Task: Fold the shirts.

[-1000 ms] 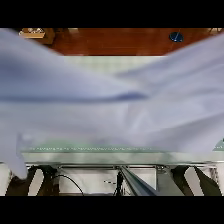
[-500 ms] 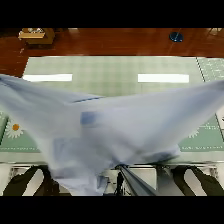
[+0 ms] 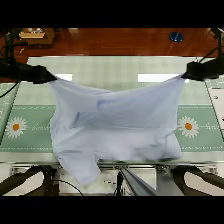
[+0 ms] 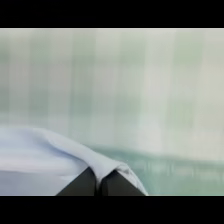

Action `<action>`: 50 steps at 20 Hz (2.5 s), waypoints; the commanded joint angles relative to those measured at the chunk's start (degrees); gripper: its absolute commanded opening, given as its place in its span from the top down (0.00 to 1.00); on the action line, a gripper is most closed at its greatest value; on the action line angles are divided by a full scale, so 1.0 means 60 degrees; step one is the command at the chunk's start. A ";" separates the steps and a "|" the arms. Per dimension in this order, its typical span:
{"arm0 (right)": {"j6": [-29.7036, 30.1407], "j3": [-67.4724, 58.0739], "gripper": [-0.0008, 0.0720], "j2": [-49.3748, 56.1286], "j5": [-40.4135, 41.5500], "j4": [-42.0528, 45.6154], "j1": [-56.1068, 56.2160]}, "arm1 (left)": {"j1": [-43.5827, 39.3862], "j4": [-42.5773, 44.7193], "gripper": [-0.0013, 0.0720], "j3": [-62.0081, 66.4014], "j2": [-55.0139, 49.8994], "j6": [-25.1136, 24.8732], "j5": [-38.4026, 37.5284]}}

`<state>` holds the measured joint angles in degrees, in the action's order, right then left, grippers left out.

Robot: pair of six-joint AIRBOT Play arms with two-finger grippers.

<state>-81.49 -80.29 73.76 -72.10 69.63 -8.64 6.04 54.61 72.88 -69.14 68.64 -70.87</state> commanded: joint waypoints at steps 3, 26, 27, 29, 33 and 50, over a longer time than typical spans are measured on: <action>-0.0022 -0.0127 0.94 0.1137 0.4579 -0.0044 0.0109 | -0.0426 -0.0029 0.95 -0.0022 -0.1330 -0.0474 0.4790; 0.0503 -0.1195 0.94 0.2667 0.2510 0.0138 -0.0415 | -0.1300 0.0630 0.95 0.0321 -0.3144 -0.0965 0.4062; 0.0503 -0.1249 0.94 0.2659 0.1945 0.0200 -0.0481 | -0.1213 0.0769 0.95 0.0328 -0.3140 -0.0568 0.3147; 0.0525 -0.1198 0.94 0.2714 0.1231 0.0769 -0.0503 | -0.1180 0.1537 0.95 0.0317 -0.3315 0.0018 0.1905; 0.0484 -0.1100 0.94 0.3297 0.0918 0.0211 -0.0506 | -0.1260 0.1843 0.95 0.0302 -0.3927 0.0288 0.1763; 0.1096 -0.1694 0.61 0.2506 -0.2459 0.2918 -0.3016 | 0.2058 0.1570 0.36 0.0634 -0.2881 0.0153 -0.2656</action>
<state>-74.02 -92.99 91.35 -80.49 85.34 -20.62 11.77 65.36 83.29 -90.32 69.84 -80.64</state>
